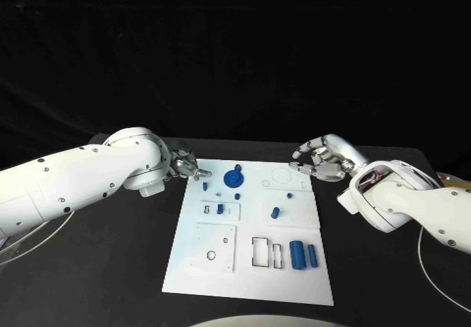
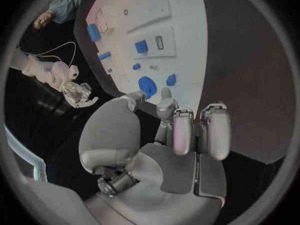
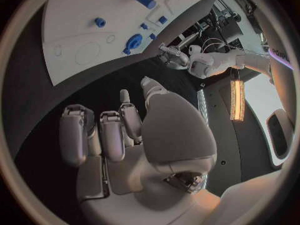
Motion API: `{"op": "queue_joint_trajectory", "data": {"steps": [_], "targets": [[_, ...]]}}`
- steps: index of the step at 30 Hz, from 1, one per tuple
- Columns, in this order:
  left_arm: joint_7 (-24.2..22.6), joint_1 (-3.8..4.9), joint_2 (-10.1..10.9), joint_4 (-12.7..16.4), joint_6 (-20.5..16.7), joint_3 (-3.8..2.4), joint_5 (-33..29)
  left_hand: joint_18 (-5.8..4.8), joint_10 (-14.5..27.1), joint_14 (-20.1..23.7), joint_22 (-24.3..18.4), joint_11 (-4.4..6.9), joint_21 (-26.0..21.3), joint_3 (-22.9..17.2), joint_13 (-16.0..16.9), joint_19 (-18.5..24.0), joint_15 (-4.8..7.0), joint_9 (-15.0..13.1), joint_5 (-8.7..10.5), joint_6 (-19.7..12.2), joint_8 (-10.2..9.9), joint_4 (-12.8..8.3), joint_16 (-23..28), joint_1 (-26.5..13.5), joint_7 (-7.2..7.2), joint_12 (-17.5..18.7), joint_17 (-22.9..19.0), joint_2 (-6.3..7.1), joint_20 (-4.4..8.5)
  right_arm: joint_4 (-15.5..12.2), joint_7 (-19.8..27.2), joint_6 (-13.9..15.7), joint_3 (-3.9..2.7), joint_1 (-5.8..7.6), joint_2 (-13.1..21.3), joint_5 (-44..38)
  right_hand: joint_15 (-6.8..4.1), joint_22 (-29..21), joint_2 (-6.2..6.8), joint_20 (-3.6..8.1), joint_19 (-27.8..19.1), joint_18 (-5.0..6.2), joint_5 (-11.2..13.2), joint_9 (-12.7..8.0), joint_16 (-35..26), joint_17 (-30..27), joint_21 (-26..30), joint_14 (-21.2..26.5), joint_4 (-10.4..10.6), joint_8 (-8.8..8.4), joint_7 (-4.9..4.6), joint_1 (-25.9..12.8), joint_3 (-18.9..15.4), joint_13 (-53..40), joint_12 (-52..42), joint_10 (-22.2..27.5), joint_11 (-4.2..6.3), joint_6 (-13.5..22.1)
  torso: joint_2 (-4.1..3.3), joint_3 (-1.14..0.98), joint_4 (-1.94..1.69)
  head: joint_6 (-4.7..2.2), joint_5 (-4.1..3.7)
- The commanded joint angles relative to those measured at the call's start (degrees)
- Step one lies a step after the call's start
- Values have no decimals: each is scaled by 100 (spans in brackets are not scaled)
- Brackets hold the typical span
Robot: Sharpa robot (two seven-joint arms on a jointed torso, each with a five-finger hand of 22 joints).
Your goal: Assemble the parts on the task board
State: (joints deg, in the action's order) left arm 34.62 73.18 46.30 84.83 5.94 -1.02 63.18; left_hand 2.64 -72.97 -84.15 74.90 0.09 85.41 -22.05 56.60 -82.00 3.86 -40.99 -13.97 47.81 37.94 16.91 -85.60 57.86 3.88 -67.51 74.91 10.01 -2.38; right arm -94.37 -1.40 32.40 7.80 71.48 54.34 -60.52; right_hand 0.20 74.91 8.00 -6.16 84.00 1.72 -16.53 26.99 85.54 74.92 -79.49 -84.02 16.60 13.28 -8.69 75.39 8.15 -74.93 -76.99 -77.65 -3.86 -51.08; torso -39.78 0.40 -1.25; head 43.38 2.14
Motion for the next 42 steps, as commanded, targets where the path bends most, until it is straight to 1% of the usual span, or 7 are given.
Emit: {"op": "queue_joint_trajectory", "data": {"steps": [1,5,12,18,26,33,42], "targets": [[-9,29,-75,-201,206,-7,26,1,45,-378,376,-15,-19,45,-20,-8,-47,25,-14,-24,-48,-1,32,57,40,30,770,6,-36,1,-18,-76,-1,-5,-3,-58,-45,943,-9,33,2,95,34,9,-30,404,19,-326,8,36,8,-57,-40,-85,39,27,-7,30,-3,-1,5,2,36],[-11,37,-188,-435,342,8,78,10,70,-376,340,-28,-36,55,-54,18,-58,59,-13,-32,-82,-1,35,78,54,51,765,7,-46,3,-22,-80,-1,-8,-6,-58,-46,942,-13,33,2,95,34,12,-29,410,21,-328,4,41,9,-68,-44,-96,29,15,-5,31,-10,10,5,7,42],[-53,33,-404,-783,470,81,91,22,114,-373,290,-45,-60,58,-107,56,-74,101,-9,-44,-124,1,40,96,73,87,758,-10,-59,3,-24,-84,-1,-16,-9,-59,-46,942,-13,33,2,95,34,12,-29,410,21,-328,4,41,9,-68,-44,-96,29,15,-5,31,-30,32,13,13,38],[-102,26,-580,-989,522,148,55,23,122,-370,285,-54,-64,77,-112,61,-82,120,0,-45,-141,1,45,95,82,88,751,-1,-66,9,-26,-89,-1,-22,-17,-60,-46,942,-13,33,2,95,34,12,-29,410,21,-328,4,41,9,-68,-44,-96,29,15,-5,31,-40,37,13,35,32],[-132,18,-700,-1104,577,193,30,25,133,-368,280,-62,-67,106,-121,66,-90,138,8,-43,-154,0,47,95,90,92,748,13,-72,22,-23,-94,-1,-31,-34,-60,-46,942,-13,33,2,95,34,12,-29,410,21,-328,4,41,9,-68,-44,-96,29,15,-5,31,-36,32,7,69,32],[-143,16,-730,-1105,607,203,11,24,128,-369,283,-63,-66,109,-110,64,-92,143,6,-39,-157,-1,45,100,91,83,751,6,-75,33,-23,-99,-1,-40,-46,-60,-46,942,-13,33,2,95,34,12,-29,410,21,-328,4,41,9,-68,-44,-96,29,15,-5,31,-29,29,12,95,49],[-138,15,-767,-1122,725,217,4,25,132,-366,285,-61,-70,82,-101,66,-96,206,-1,19,-180,-12,47,297,87,56,747,-18,-94,38,-23,-105,-1,-45,-52,-60,-48,936,-25,34,-1,97,27,18,-35,405,34,-328,-1,51,12,-79,-45,-90,34,17,-2,33,-25,30,9,103,44]]}}
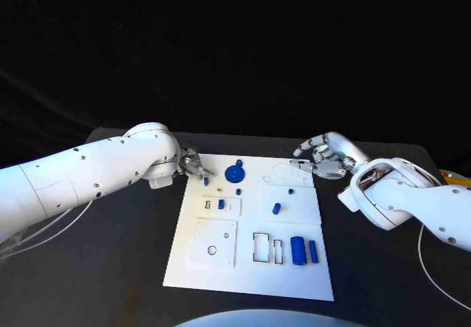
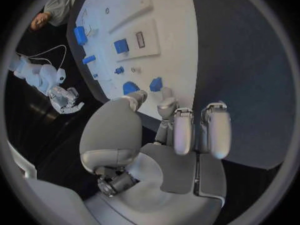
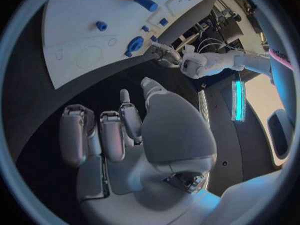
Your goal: Assemble the parts on the task board
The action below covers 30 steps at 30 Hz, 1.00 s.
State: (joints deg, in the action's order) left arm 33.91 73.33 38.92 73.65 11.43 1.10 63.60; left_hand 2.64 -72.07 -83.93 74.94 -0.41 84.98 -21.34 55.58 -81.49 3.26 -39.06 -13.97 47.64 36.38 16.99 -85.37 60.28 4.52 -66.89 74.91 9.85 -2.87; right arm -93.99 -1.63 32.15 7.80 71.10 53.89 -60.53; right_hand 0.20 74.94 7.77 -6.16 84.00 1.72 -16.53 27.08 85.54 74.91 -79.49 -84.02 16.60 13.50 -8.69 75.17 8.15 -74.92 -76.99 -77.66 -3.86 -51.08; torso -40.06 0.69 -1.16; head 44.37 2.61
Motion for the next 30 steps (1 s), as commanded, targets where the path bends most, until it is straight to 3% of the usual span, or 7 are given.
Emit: {"op": "queue_joint_trajectory", "data": {"steps": [1,7,19,23,26,28,30], "targets": [[-67,0,-34,-8,183,7,-38,24,38,-387,286,-12,-26,3,10,13,-36,19,-1,38,-28,-18,24,75,24,-14,748,-6,-46,1,0,-81,-1,-6,-7,-60,-48,934,-2,34,-1,97,27,8,-35,406,34,-328,-1,28,12,-57,-45,-90,34,17,-2,33,3,1,0,4,-3],[-54,-1,-47,-16,183,19,-40,27,44,-386,278,-11,-32,-121,5,21,-36,76,-3,70,-52,-19,23,255,23,-30,749,-72,-53,2,0,-85,-1,-7,-10,-60,-48,934,-2,34,-1,97,27,8,-35,406,34,-328,-1,28,12,-57,-45,-90,34,17,-2,33,5,-4,8,11,5],[-65,-2,-66,-37,236,29,-77,27,37,-388,283,1,-34,-287,16,21,-28,117,2,121,-39,-28,19,481,8,-61,754,-63,-54,6,-5,-92,-1,-8,-20,-60,-49,936,-5,35,2,96,22,10,-36,405,31,-328,-2,31,13,-58,-44,-94,30,13,-1,32,1,-4,0,23,-7],[-87,-4,-69,-47,205,35,-94,26,29,-389,290,29,-35,-537,19,19,-3,118,2,156,21,-39,17,791,-22,-83,757,-103,-41,7,-5,-91,-1,-9,-21,-61,-49,936,-5,35,2,96,22,10,-36,405,31,-328,-2,31,13,-58,-44,-94,30,13,-1,32,3,-1,-1,29,-8],[-115,-4,-69,-50,153,39,-139,25,18,-390,299,77,-34,-978,27,15,42,69,5,135,125,-184,15,1297,-74,-95,760,-165,-14,8,-3,-91,-1,-9,-23,-61,-50,928,-10,35,-4,99,15,13,-38,403,46,-327,-3,36,14,-59,-43,-94,30,12,0,31,6,-3,5,30,-4],[-142,-5,-66,-49,90,40,-205,23,-44,-392,312,92,-32,-1474,60,10,54,-70,17,86,324,-282,16,1577,-77,-128,760,-128,6,9,-2,-91,-1,-9,-24,-61,-50,928,-10,35,-4,99,15,13,-38,403,46,-327,-3,36,14,-59,-43,-94,30,12,0,31,5,-3,7,27,-4],[-161,-6,-60,-45,34,41,-268,22,-71,-393,317,86,-31,-1782,58,8,45,-179,33,21,468,-310,16,1592,-74,-137,761,-60,9,11,-2,-92,-1,-9,-24,-61,-50,928,-10,35,-4,99,15,13,-38,403,46,-327,-3,36,14,-59,-43,-94,30,12,0,31,4,-3,8,25,-1]]}}
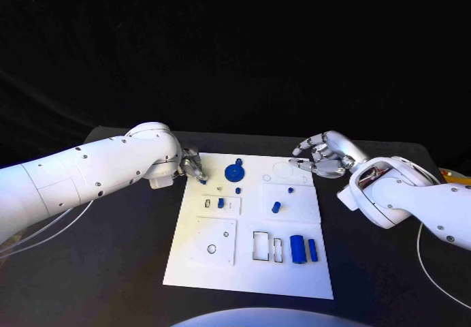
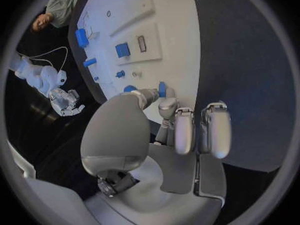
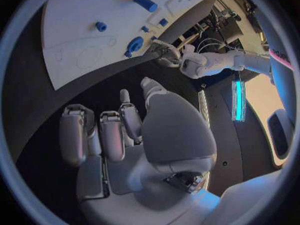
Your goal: Assemble the parts on the task board
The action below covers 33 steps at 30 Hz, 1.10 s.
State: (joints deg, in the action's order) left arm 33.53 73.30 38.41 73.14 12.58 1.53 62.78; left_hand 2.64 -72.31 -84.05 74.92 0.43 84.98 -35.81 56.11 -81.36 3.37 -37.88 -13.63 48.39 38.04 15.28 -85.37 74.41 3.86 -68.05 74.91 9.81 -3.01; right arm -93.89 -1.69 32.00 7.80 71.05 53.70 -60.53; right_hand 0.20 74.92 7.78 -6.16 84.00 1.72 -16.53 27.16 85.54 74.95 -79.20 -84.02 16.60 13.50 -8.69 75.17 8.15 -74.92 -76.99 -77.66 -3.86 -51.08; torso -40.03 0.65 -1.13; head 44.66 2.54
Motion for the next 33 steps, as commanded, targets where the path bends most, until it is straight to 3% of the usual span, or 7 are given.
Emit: {"op": "queue_joint_trajectory", "data": {"steps": [1,9,20,26,33], "targets": [[-134,-3,-4,11,-108,-1,-220,22,-46,-381,316,3,-34,-397,-3,-3,32,-317,-1,-69,330,-152,16,180,-9,-18,760,-43,21,1,3,-77,-1,-4,-5,-61,-50,930,-10,35,-5,99,15,5,-38,398,16,-327,-3,36,14,-59,-43,-94,30,12,0,31,1,1,4,-5,6],[-147,-4,102,149,-277,0,-634,23,-48,-381,317,1,-35,-625,-14,-2,33,-399,2,-116,447,-212,17,155,-8,-19,759,17,20,8,-5,-82,-1,-5,-3,-61,-51,928,-13,36,-7,100,11,7,-42,392,22,-326,-3,39,15,-62,-43,-91,33,14,1,30,5,-2,-1,-9,7],[-73,-4,598,833,-396,-5,-950,26,-74,-381,309,6,-40,-707,18,5,35,-437,-1,-114,514,-228,17,108,-16,-49,760,67,21,22,-22,-98,-1,-6,5,-61,-51,928,-19,37,-6,100,5,8,-45,386,22,-325,1,42,15,-69,-42,-89,35,14,1,30,20,-10,-17,-17,26],[-94,-25,840,1247,-519,-5,-827,22,-131,-384,328,30,-33,-786,90,-8,52,-478,6,-94,606,-278,13,65,-46,-112,766,196,29,29,-32,-112,0,-6,11,-61,-51,926,-20,37,-7,101,4,9,-45,387,26,-325,1,43,15,-72,-43,-84,40,19,1,30,35,-13,-29,2,39],[-91,-124,1014,1598,-642,-5,-334,8,-256,-388,389,76,-7,-879,228,-54,88,-517,3,-4,740,-253,7,-38,-102,-226,775,293,52,39,-39,-126,2,-8,12,-61,-51,926,-20,37,-7,101,4,9,-45,387,26,-325,1,43,15,-72,-43,-84,40,19,1,30,33,-6,-35,10,60]]}}
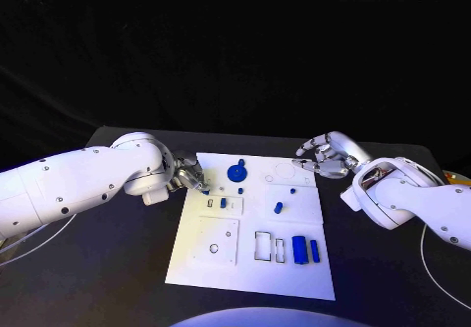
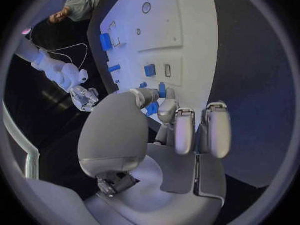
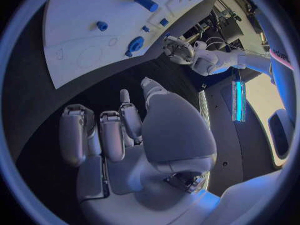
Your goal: Assemble the parts on the task board
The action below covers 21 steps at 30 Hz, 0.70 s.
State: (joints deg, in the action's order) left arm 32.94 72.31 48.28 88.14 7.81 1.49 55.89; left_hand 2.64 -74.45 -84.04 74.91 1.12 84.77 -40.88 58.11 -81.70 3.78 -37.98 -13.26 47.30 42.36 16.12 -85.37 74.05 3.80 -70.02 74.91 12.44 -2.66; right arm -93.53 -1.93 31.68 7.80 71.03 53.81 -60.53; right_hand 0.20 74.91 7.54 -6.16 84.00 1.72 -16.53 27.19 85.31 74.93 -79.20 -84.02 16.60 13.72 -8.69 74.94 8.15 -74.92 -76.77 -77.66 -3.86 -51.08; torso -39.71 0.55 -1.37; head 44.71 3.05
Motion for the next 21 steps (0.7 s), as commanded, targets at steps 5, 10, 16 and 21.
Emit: {"op": "queue_joint_trajectory", "data": {"steps": [5,10,16,21], "targets": [[-2,-76,51,190,-211,0,557,1,-86,-390,422,23,28,-397,74,-44,60,-513,-34,134,343,-328,6,-30,-114,-66,777,47,28,6,-16,-99,2,-11,-3,-61,-52,920,1,37,-14,105,1,6,-24,388,41,-325,5,23,15,-59,-46,-80,21,22,1,31,-8,4,1,-4,28],[38,-130,40,259,-210,3,723,-4,-122,-391,446,40,39,-421,104,-62,74,-523,-35,170,388,-322,5,-58,-135,-93,779,71,39,7,-15,-101,3,-16,-9,-61,-52,920,1,37,-14,105,1,6,-24,388,41,-325,5,23,15,-59,-46,-80,21,22,1,31,-20,6,14,-8,45],[71,-202,-18,263,-206,8,842,-7,-130,-392,456,47,44,-429,102,-70,79,-526,-34,183,405,-317,4,-71,-142,-95,780,80,44,4,-13,-100,3,-19,-9,-61,-52,910,0,38,-23,109,-1,8,-30,375,59,-322,6,25,16,-68,-49,-74,27,27,2,31,-25,9,4,14,43],[91,-246,-62,251,-182,13,877,-12,-143,-392,479,55,54,-439,106,-87,85,-531,-35,196,425,-313,5,-84,-152,-102,779,86,48,1,-11,-98,3,-20,-7,-61,-52,910,0,38,-23,109,-1,8,-30,375,59,-322,6,25,16,-68,-49,-74,27,27,2,31,-23,5,8,24,48]]}}
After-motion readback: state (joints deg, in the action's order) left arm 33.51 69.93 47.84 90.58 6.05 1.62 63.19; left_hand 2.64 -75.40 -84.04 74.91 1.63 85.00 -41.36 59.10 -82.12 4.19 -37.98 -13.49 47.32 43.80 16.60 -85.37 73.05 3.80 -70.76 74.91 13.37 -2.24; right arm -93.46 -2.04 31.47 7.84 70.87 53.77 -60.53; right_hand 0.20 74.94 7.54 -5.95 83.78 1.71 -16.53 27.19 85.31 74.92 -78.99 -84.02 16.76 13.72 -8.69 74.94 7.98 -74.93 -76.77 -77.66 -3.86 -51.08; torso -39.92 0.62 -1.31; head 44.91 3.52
